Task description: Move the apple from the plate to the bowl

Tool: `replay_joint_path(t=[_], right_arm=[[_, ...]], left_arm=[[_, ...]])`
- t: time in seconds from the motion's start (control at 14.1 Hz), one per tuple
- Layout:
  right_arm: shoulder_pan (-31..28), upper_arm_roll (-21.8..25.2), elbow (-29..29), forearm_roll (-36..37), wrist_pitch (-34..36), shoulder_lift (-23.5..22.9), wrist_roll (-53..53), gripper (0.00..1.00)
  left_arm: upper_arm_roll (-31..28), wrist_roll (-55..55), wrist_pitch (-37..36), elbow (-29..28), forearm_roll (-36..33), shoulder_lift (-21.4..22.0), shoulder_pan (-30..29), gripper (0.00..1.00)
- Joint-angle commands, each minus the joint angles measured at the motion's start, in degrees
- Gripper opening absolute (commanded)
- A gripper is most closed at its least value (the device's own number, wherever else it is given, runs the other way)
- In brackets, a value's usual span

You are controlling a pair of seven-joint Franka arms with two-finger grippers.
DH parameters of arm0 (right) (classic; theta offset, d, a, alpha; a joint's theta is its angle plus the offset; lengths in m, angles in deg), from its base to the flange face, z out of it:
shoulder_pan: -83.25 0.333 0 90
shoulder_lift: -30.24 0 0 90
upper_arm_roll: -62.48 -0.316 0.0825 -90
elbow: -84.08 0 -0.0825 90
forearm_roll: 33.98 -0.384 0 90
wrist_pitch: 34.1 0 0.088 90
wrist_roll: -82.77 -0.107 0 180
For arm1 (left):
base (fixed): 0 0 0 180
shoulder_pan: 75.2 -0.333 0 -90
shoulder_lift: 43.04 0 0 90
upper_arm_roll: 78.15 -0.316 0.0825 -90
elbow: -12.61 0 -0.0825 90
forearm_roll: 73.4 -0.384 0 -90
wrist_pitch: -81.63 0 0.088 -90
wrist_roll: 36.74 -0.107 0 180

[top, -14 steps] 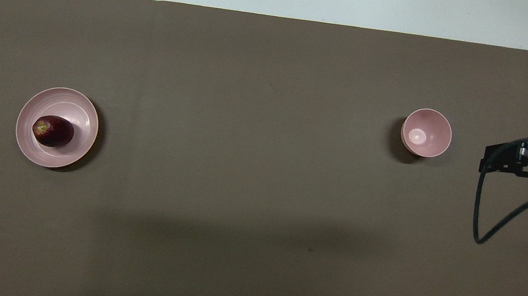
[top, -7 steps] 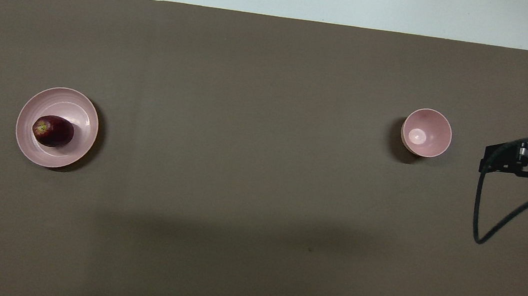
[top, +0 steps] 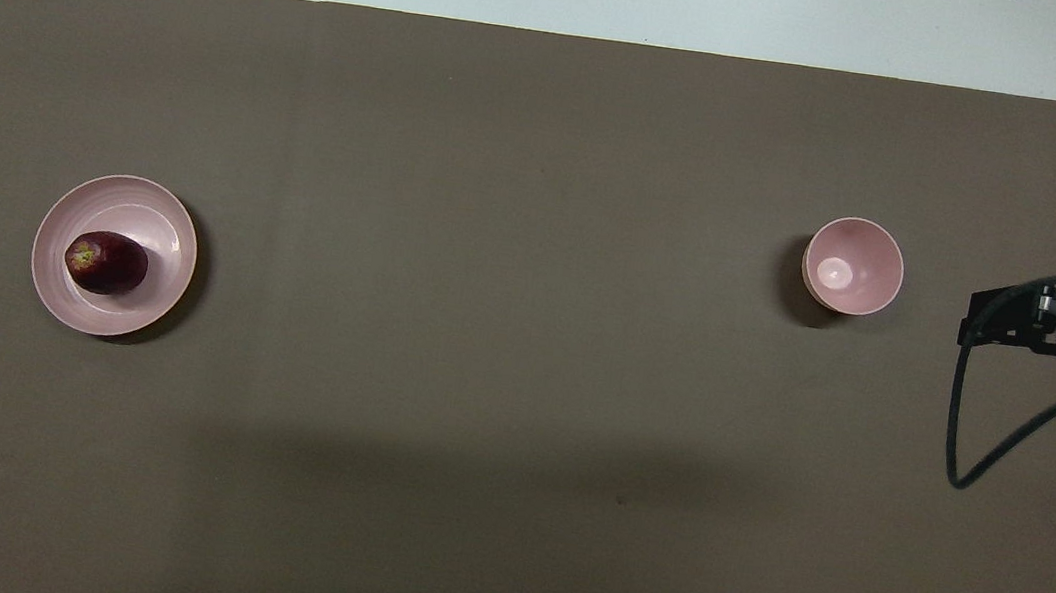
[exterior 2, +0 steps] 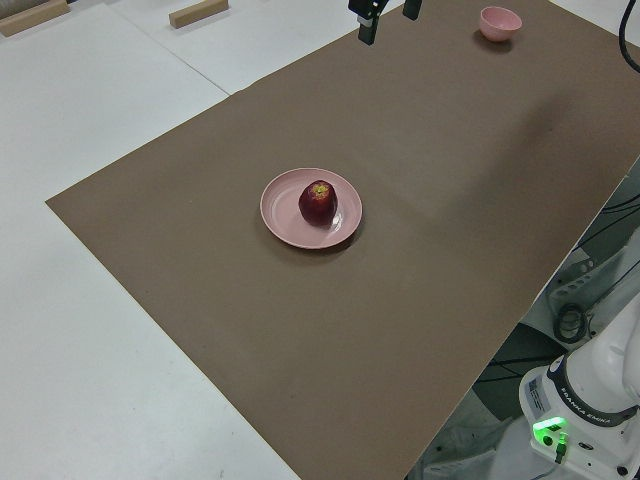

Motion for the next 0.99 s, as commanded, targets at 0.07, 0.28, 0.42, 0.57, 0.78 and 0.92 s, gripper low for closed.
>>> replay_joint_path(t=[0.07, 0.28, 0.42, 0.57, 0.78, 0.92], right_arm=[[-0.7, -0.1, -1.0, -1.4, 0.1, 1.0, 1.0, 1.00], [-0.8, -0.2, -1.0, -1.4, 0.1, 1.0, 1.1, 1.00], [-0.7, -0.2, -1.0, -1.4, 0.1, 1.0, 1.1, 1.00], [-0.8, -0.1, -1.0, -1.4, 0.1, 1.0, 1.1, 1.00], [-0.7, -0.2, -1.0, -1.4, 0.1, 1.0, 1.1, 1.00], [-0.8, -0.2, -1.0, -1.4, 0.1, 1.0, 1.1, 1.00]], left_arm=[[-0.5, -0.1, 4.8, -4.7, -0.1, 1.1, -0.2, 1.00], [-0.7, -1.0, 11.4, -11.1, -0.1, 1.6, -0.4, 1.00], [-0.7, -5.3, 17.1, -15.8, -0.1, 1.5, -1.7, 1.00], [-0.7, -9.7, 20.1, -19.8, -0.1, 1.5, -2.9, 1.00], [-0.7, -10.4, 25.4, -25.0, -0.1, 1.5, -3.8, 1.00], [-0.7, -10.3, 29.9, -28.6, -0.1, 1.2, -3.8, 1.00]])
